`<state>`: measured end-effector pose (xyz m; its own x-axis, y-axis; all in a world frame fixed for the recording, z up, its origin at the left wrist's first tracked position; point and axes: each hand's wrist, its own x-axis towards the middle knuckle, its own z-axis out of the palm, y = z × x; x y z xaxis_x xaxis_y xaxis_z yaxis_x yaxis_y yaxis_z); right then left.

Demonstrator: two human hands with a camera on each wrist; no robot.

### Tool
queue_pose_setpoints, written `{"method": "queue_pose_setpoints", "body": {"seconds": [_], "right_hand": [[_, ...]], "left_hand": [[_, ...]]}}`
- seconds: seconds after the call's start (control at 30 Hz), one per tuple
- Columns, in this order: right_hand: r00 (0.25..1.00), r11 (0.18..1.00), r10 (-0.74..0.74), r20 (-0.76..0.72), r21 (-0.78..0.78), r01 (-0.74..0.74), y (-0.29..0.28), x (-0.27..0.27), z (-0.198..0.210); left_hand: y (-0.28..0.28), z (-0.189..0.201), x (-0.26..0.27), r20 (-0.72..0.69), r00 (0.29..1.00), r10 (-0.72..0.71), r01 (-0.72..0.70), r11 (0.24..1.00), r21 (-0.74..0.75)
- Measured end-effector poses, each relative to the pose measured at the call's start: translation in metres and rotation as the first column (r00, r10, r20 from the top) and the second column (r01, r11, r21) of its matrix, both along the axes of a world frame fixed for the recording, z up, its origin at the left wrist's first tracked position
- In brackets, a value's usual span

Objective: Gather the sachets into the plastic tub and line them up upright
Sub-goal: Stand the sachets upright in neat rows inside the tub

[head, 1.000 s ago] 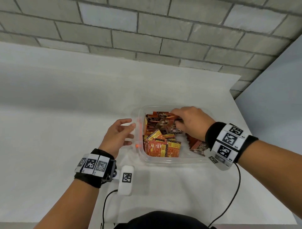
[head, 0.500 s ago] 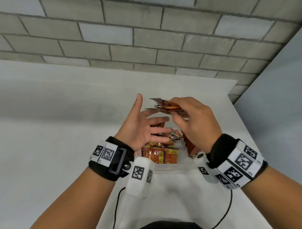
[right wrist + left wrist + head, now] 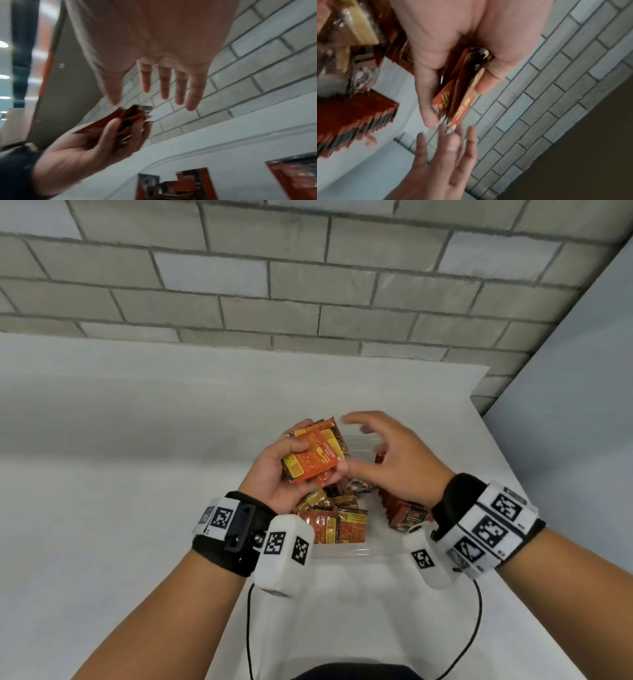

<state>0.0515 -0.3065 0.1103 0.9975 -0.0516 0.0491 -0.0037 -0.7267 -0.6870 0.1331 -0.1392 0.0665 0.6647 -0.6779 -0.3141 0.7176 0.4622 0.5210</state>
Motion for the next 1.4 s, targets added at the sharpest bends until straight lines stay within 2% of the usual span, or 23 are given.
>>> {"method": "queue_pose_setpoints", "body": {"seconds": [0.03,0.07,0.1,0.13,0.2,0.37,0.63,0.8,0.9,1.0,1.07,1.17,1.23,1.3,1.4], "right_hand": [[0.995,0.993,-0.104,-0.001,-0.051,0.104,-0.007,0.006,-0.003],[0.984,0.972,-0.175,-0.045,-0.166,0.166,-0.015,0.012,-0.007],[0.97,0.942,-0.205,-0.132,-0.294,0.159,-0.02,0.019,-0.013],[0.946,0.911,-0.212,-0.244,-0.399,0.101,-0.023,0.025,-0.02],[0.886,0.859,-0.196,-0.42,-0.51,-0.051,-0.02,0.035,-0.034],[0.783,0.727,-0.221,-0.581,-0.633,-0.265,0.002,0.06,-0.049],[0.719,0.6,-0.221,-0.659,-0.673,-0.433,0.03,0.071,-0.052],[0.745,0.568,-0.227,-0.627,-0.707,-0.422,0.032,0.071,-0.053],[0.791,0.559,-0.206,-0.576,-0.733,-0.389,0.03,0.07,-0.048],[0.818,0.576,-0.185,-0.544,-0.735,-0.358,0.027,0.068,-0.044],[0.831,0.653,-0.151,-0.536,-0.685,-0.324,0.021,0.061,-0.037],[0.877,0.84,-0.045,-0.478,-0.493,-0.226,0.009,0.037,-0.016],[0.897,0.926,0.015,-0.441,-0.333,-0.179,0.0,0.017,0.002],[0.914,0.972,0.036,-0.404,-0.199,-0.126,-0.005,-0.001,0.019],[0.943,0.995,0.059,-0.329,-0.061,-0.084,-0.008,-0.016,0.028]], "left_hand": [[0.004,-0.002,0.003,0.015,1.0,0.015,-0.015,1.0,0.007],[0.009,-0.004,0.007,0.025,0.999,0.027,-0.028,0.999,0.017],[0.013,-0.006,0.01,0.033,0.999,0.036,-0.037,0.999,0.027],[0.017,-0.008,0.012,0.036,0.998,0.043,-0.044,0.998,0.041],[0.023,-0.012,0.015,0.038,0.998,0.046,-0.048,0.997,0.057],[0.031,-0.021,0.014,0.03,0.998,0.054,-0.056,0.997,0.061],[0.045,-0.03,0.015,0.019,0.998,0.057,-0.057,0.998,0.027],[0.052,-0.032,0.015,0.037,0.998,0.046,-0.047,0.999,0.025],[0.052,-0.033,0.013,0.05,0.998,0.041,-0.043,0.998,0.046],[0.051,-0.033,0.013,0.083,0.996,0.026,-0.031,0.998,0.062],[0.05,-0.032,0.013,0.1,0.995,0.024,-0.031,0.997,0.076],[0.048,-0.031,0.014,0.133,0.991,0.032,-0.045,0.994,0.098],[0.044,-0.028,0.014,0.151,0.988,0.03,-0.046,0.994,0.103],[0.036,-0.024,0.011,0.188,0.982,0.003,-0.025,0.993,0.114],[0.015,-0.019,-0.003,0.222,0.972,-0.074,0.041,0.988,0.149]]}}
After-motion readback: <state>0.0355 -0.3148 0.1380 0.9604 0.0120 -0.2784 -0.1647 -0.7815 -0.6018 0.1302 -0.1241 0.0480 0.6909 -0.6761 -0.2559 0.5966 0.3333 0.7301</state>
